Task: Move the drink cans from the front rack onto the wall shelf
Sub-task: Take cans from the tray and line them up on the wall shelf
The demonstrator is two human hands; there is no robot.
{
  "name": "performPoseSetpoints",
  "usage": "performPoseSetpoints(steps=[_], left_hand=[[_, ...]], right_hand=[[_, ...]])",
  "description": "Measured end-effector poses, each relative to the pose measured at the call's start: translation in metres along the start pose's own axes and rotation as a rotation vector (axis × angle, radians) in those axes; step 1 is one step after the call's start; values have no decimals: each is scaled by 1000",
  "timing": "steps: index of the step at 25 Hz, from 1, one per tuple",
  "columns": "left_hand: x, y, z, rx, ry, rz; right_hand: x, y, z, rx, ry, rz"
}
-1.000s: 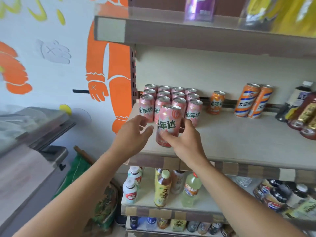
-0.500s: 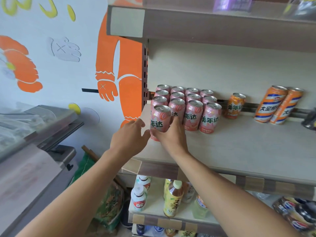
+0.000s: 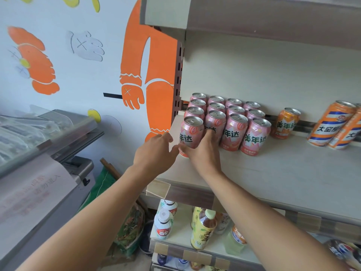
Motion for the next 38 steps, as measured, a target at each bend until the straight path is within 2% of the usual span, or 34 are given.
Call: performPoseSetpoints(steps=[6, 10, 13, 16, 19, 23, 26, 31, 38], left_hand=[[4, 1, -5, -4, 26, 11], [14, 4, -18, -17, 26, 27], [22, 9, -30, -39, 26, 7], [28, 30, -48, -103, 60, -27], [30, 86, -75, -264, 91, -91], [28, 175, -105, -478, 91, -170], [20, 237, -127, -608, 62, -204], [5, 361, -182, -840, -3, -276], [-20, 549, -306, -1181, -135, -361]], right_hand=[[-2, 1, 0, 3, -5, -42], [3, -1, -4, -37, -84, -64], [28, -5, -23, -29, -131, -107], [75, -11, -56, 81, -126, -278], [134, -13, -93, 142, -81, -432], [214, 2, -129, 80, 20, -580], [270, 23, -158, -27, 63, -634], [379, 64, -226, -191, 240, -688], [542, 123, -350, -488, 427, -737]])
Point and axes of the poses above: each hand's wrist, its own z-axis towards the middle knuckle, its own x-axis out of the back of the hand, y = z × x, the point moved 6 cm from there along z, towards the middle knuckle, and after that the axes turned 12 degrees about z, right-handed, at the moved point
